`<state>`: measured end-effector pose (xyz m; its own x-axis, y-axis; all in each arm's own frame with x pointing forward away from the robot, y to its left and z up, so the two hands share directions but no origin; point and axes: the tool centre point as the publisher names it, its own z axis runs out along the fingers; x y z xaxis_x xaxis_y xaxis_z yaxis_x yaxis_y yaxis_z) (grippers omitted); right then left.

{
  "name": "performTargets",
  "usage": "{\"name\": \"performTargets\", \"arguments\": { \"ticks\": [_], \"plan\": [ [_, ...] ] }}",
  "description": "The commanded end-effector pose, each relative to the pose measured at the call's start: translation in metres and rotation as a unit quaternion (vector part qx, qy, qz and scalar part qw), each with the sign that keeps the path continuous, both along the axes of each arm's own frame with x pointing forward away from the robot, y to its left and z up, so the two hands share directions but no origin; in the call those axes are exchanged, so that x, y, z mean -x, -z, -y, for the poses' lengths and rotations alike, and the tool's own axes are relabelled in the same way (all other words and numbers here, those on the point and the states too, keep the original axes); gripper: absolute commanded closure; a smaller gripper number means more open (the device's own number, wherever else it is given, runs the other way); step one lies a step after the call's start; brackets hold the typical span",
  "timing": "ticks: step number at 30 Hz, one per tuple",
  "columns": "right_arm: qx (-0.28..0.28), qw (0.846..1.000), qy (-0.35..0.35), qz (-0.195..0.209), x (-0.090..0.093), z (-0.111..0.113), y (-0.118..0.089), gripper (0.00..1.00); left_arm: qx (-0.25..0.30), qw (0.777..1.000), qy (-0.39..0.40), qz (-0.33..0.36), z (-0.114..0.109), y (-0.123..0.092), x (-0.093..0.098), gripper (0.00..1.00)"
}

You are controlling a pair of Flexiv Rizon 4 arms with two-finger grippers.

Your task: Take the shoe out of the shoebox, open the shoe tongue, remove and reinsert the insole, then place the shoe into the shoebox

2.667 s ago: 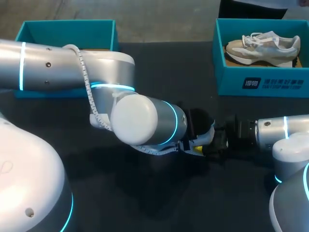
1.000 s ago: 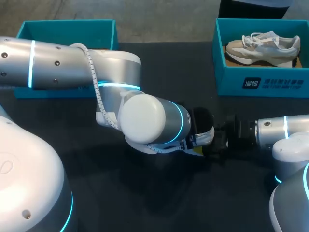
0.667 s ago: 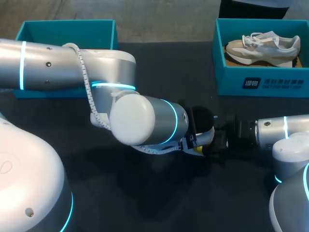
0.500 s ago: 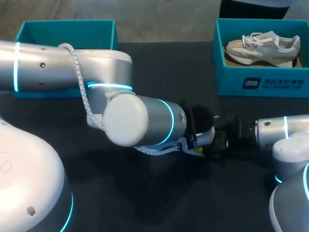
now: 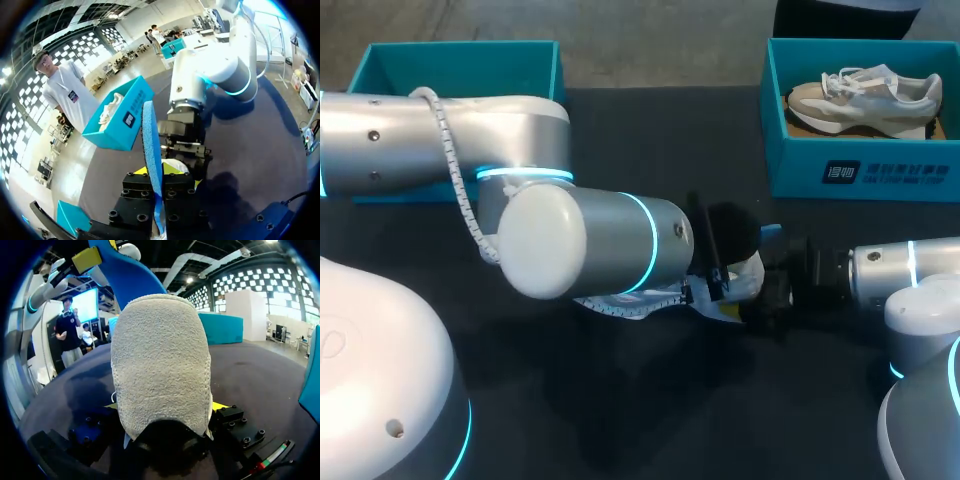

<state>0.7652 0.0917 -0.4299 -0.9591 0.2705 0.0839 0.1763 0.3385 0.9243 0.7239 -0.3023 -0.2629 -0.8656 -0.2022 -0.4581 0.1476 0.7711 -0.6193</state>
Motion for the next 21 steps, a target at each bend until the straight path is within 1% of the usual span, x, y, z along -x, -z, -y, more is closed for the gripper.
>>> {"name": "performTargets", "arguments": {
  "ticks": [1,5,10,15,21],
  "plan": [
    [0.001,1.0,0.001,0.0,0.001,-0.001,0.002,1.0,0.011,1.0,-0.003,-0.001,-0.003,-0.014,0.003,1.0],
    [0.001,1.0,0.001,0.0,0.001,-0.001,0.002,1.0,0.023,1.0,-0.007,0.007,0.001,-0.025,0.005,1.0],
    [0.001,1.0,0.001,0.0,0.001,-0.001,0.002,1.0,0.035,0.999,-0.017,0.008,0.007,-0.032,0.001,1.0],
    [0.001,1.0,0.001,0.0,0.001,-0.001,0.002,1.0,0.056,0.998,-0.027,0.001,0.013,-0.045,-0.007,1.0],
    [0.001,1.0,0.001,0.0,0.001,-0.001,0.002,1.0,0.076,0.996,-0.028,-0.021,0.02,-0.063,-0.025,1.0]
  ]
}}
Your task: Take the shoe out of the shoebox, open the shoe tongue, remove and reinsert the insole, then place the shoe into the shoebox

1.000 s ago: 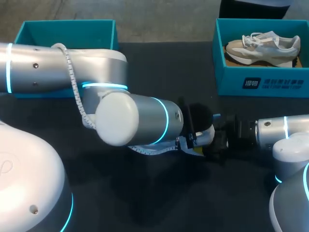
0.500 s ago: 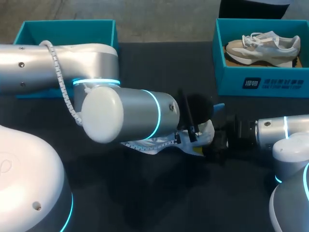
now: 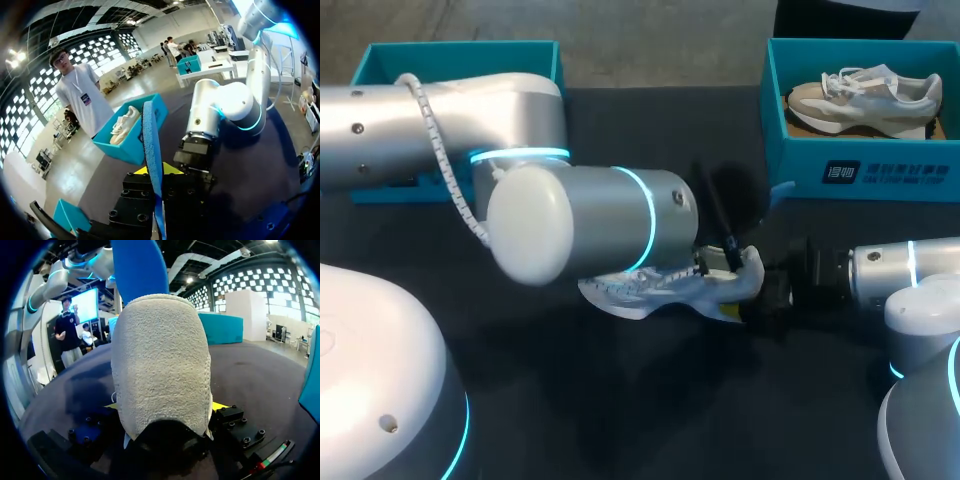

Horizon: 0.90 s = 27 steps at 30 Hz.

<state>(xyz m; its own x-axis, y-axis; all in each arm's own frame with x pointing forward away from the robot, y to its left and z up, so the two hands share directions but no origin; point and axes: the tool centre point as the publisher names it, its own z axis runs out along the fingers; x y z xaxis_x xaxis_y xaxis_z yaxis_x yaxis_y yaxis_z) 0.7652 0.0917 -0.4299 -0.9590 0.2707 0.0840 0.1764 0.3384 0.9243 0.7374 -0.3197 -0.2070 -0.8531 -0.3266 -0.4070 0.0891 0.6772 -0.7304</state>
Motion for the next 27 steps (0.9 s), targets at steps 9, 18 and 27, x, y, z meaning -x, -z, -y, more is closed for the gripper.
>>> {"name": "performTargets", "arguments": {
  "ticks": [9,18,27],
  "plan": [
    [0.001,1.0,0.001,0.0,0.001,-0.001,0.002,1.0,-0.002,0.997,0.018,-0.069,0.011,-0.024,-0.031,1.0],
    [0.001,1.0,0.001,0.0,0.001,-0.001,0.002,1.0,-0.004,0.993,0.057,-0.107,0.016,-0.05,-0.039,1.0],
    [0.001,1.0,0.001,0.0,0.001,-0.001,0.002,1.0,0.012,0.989,0.089,-0.116,0.013,-0.076,-0.037,1.0]
  ]
}}
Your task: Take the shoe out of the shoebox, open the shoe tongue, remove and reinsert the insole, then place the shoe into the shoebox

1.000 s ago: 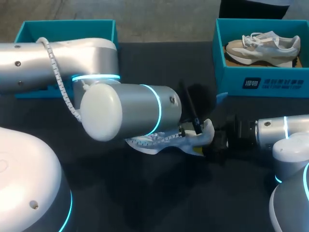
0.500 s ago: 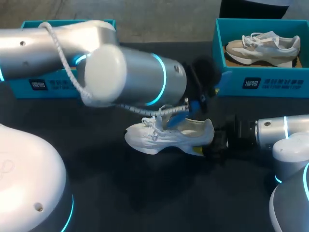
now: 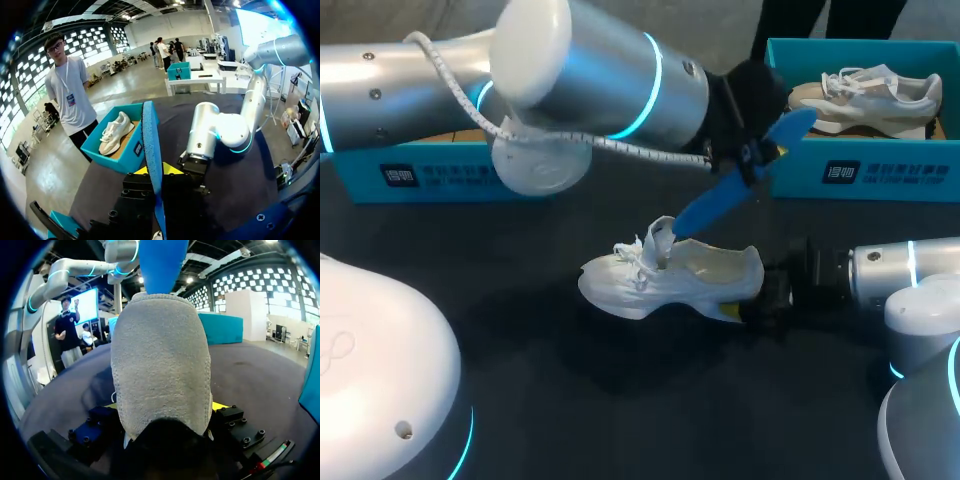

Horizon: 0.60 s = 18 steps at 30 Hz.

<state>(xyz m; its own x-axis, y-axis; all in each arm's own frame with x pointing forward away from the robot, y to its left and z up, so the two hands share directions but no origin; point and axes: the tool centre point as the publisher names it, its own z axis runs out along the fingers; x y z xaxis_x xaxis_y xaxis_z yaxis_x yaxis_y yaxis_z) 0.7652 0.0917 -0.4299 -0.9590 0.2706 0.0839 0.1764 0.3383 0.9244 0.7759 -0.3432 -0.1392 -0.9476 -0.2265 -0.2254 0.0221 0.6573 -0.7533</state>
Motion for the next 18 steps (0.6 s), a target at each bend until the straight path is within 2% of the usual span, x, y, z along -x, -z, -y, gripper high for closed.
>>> {"name": "performTargets", "arguments": {
  "ticks": [1,18],
  "plan": [
    [0.001,1.0,0.001,0.0,0.001,-0.001,0.002,1.0,0.008,0.999,0.037,-0.02,-0.011,-0.012,0.003,1.0],
    [0.001,1.0,0.001,0.0,0.001,-0.001,0.002,1.0,0.043,0.989,0.128,-0.065,-0.03,-0.082,0.024,1.0]
  ]
}}
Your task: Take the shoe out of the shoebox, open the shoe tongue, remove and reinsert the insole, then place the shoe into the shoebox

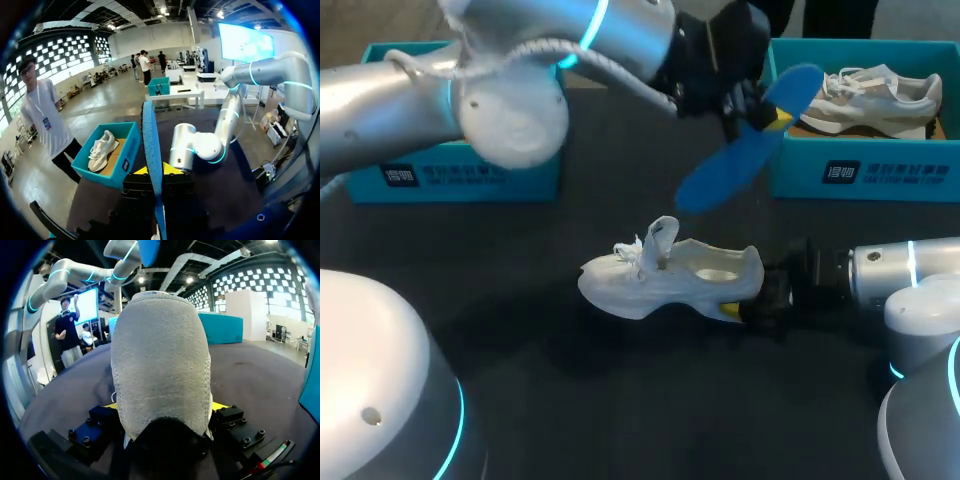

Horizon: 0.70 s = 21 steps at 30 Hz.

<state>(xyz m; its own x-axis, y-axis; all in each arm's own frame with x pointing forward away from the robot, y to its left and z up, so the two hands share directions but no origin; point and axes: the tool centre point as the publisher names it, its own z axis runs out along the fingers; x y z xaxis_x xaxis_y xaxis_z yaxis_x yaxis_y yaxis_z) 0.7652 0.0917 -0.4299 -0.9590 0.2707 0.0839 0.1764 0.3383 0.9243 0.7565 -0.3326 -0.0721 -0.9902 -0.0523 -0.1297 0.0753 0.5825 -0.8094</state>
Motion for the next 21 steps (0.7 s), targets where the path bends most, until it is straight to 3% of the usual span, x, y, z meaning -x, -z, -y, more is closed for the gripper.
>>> {"name": "performTargets", "arguments": {
  "ticks": [1,6,21],
  "plan": [
    [0.001,1.0,0.001,0.0,0.001,-0.001,0.002,1.0,0.004,0.999,0.038,-0.026,-0.021,-0.019,0.006,1.0],
    [0.001,1.0,0.001,0.0,0.001,-0.001,0.002,1.0,0.013,0.998,0.053,-0.04,-0.034,-0.042,0.013,1.0],
    [0.001,1.0,0.001,0.0,0.001,-0.001,0.002,1.0,0.013,0.998,0.053,-0.04,-0.034,-0.042,0.013,1.0]
  ]
}}
